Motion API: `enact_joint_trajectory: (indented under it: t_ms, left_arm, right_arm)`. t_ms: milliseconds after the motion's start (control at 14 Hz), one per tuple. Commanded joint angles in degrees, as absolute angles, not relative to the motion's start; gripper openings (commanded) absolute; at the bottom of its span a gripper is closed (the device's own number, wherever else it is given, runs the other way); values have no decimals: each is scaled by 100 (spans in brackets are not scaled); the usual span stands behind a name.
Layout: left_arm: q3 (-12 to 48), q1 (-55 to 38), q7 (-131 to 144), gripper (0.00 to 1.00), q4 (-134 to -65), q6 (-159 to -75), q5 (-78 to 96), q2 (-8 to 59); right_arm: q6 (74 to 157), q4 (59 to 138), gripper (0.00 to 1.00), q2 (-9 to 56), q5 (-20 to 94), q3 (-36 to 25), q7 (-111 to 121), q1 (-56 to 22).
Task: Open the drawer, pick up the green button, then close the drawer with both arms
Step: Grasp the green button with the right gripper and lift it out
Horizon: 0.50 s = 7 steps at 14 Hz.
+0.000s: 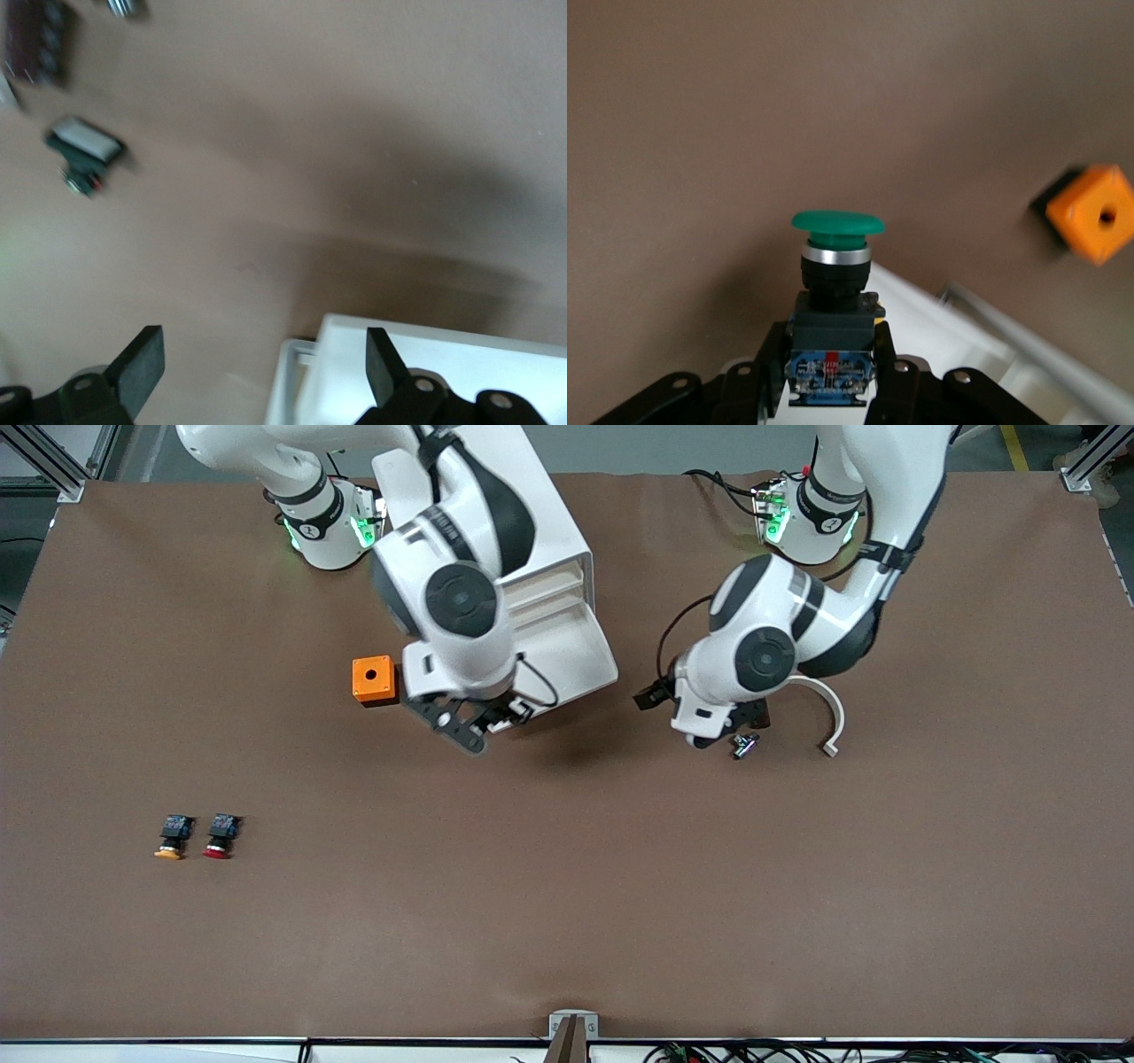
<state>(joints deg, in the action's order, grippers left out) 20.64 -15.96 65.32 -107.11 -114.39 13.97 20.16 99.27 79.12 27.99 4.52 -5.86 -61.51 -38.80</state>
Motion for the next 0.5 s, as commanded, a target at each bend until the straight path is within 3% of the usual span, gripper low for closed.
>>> enact_joint_trajectory:
  t_ms: [0,214,427]
  left_arm:
    - [2048,-1977,7923,100,-10644,-12091,1407,2196]
    - [2056,-2065,8139,100,-10494,-12646,1249,2530]
    - [2057,-2285,8139,100,-10485,-12963,555,2707]
  right_arm:
    - [9861,7997,0,2733,571,-510,-4155,-3035]
    - [10001,8269,0,2733,580,-510,-2318,-2043]
    - [10948,8884,0,2742,571,-518,-1189,-1329]
